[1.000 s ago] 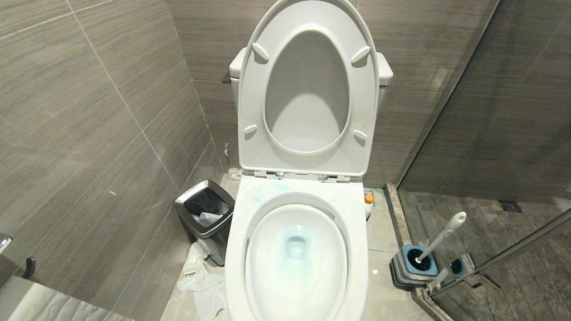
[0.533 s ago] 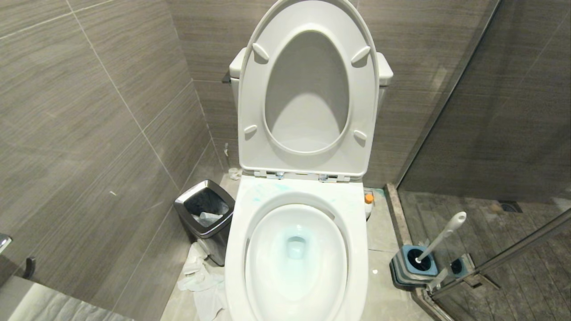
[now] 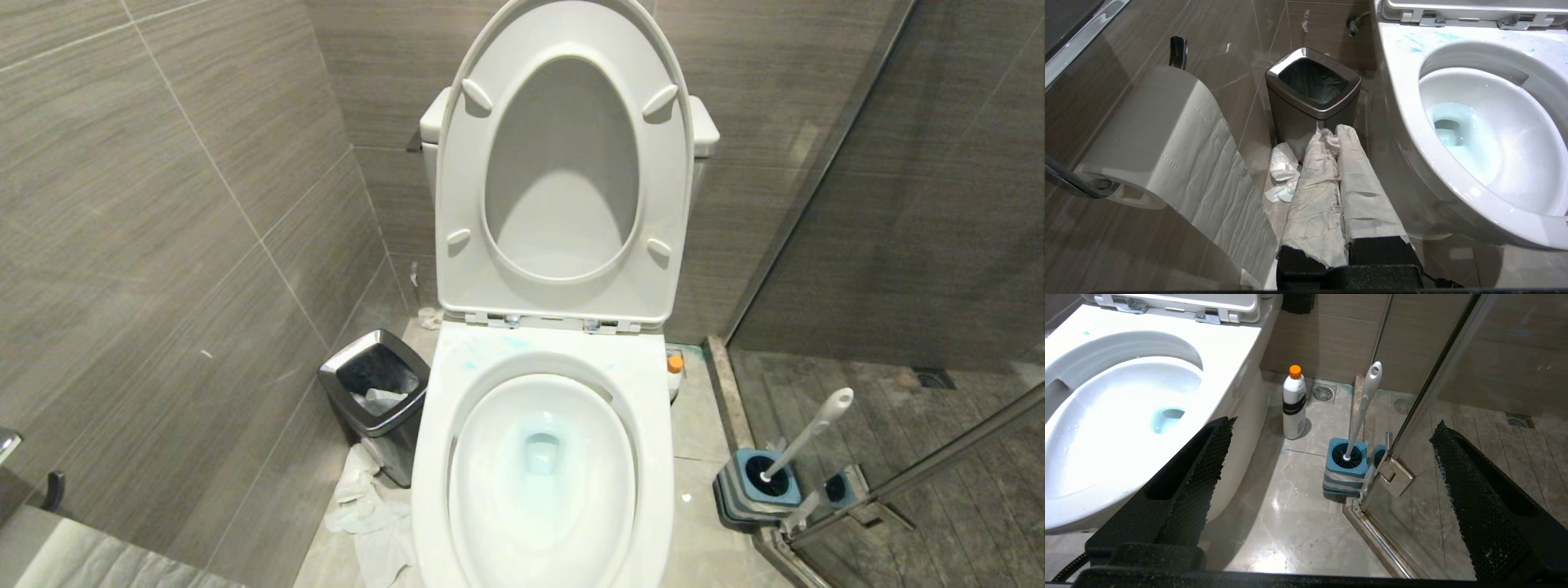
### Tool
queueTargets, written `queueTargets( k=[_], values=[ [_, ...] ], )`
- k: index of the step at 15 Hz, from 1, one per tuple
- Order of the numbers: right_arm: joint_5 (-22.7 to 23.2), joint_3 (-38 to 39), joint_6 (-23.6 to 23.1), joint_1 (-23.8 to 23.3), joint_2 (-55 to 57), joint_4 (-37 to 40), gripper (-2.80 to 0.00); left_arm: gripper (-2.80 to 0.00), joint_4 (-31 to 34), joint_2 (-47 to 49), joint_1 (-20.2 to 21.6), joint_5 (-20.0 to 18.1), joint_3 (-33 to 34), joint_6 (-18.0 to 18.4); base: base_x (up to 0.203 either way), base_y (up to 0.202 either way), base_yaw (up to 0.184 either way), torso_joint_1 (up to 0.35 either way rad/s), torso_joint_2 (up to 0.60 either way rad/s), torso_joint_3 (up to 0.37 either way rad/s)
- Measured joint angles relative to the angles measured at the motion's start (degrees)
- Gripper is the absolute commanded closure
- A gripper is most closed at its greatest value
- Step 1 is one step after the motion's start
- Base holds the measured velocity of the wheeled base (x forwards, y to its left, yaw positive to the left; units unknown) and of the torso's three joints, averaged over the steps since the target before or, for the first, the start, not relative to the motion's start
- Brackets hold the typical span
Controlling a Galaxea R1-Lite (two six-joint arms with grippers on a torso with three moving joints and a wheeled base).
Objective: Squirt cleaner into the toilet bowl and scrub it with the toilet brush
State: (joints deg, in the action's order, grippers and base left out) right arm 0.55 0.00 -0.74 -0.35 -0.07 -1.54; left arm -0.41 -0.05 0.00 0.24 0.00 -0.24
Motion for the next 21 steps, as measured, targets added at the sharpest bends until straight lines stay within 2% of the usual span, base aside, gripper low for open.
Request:
queueTargets(
  k=[21],
  values=[
    [0.04, 0.0, 0.0, 0.0, 0.0, -0.02, -2.8, 0.0, 0.0, 0.0, 0.0, 0.0, 0.0, 0.0, 0.0, 0.0, 0.0, 0.0, 0.0, 0.0]
  ],
)
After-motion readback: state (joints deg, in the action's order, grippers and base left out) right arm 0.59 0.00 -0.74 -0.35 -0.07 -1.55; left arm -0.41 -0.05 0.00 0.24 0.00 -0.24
